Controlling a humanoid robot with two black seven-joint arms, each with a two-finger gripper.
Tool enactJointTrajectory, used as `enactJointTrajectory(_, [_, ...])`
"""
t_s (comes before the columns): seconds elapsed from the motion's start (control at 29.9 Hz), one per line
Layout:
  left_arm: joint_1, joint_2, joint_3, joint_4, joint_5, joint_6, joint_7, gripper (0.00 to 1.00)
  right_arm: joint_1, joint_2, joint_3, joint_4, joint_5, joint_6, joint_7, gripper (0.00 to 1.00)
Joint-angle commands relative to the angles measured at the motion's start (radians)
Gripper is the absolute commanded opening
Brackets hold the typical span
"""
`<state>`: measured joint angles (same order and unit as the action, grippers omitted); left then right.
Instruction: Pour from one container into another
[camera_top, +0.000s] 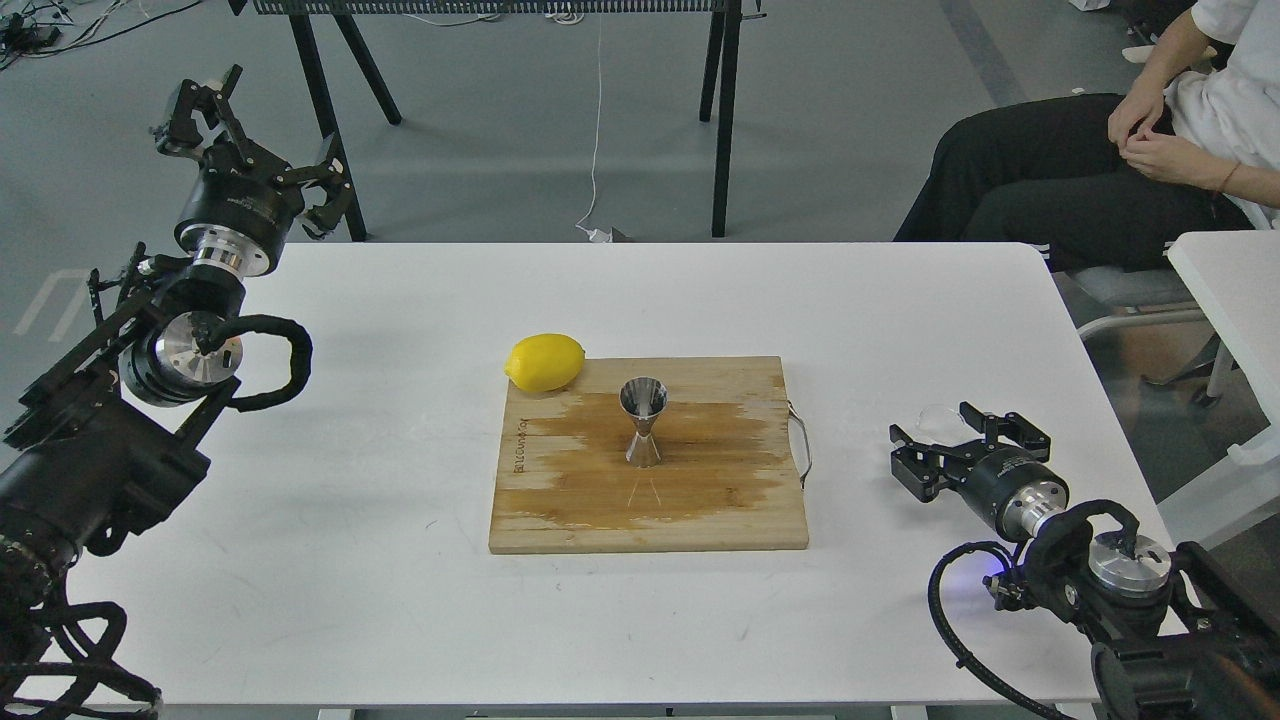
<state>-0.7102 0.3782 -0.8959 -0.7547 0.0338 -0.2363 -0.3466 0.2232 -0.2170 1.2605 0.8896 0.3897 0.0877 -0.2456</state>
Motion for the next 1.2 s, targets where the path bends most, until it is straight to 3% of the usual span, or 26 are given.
enactJointTrajectory(0.0, [0.000, 0.004, 0.000, 0.000, 0.000, 0.000, 0.000, 1.00, -0.002, -0.022, -0.003, 0.069, -0.002, 0.035, 0.000, 0.95])
enactJointTrajectory(0.27, [-0.009, 0.016, 0.000, 0.000, 0.002, -0.001, 0.001, 1.00, 0.031, -0.136, 0.000, 0.244, -0.026, 0.087, 0.023, 0.99])
enactJointTrajectory(0.47, [-0.009, 0.011, 0.000, 0.002, 0.000, -0.001, 0.005, 1.00, 0.186, -0.163, 0.000, 0.183, -0.147, 0.107, 0.147, 1.00])
enactJointTrajectory(0.57, [-0.008, 0.005, 0.000, 0.003, 0.000, 0.000, 0.009, 1.00, 0.251, -0.159, -0.004, 0.111, -0.178, 0.191, 0.190, 1.00])
enactJointTrajectory(0.77, [0.000, -0.001, -0.002, 0.015, -0.005, -0.003, 0.009, 1.00, 0.323, -0.151, -0.016, 0.011, -0.178, 0.401, 0.226, 1.00])
enactJointTrajectory(1.17, [0.005, -0.001, -0.002, 0.012, -0.006, -0.009, 0.008, 1.00, 0.446, -0.085, -0.020, -0.116, -0.178, 0.401, 0.235, 1.00])
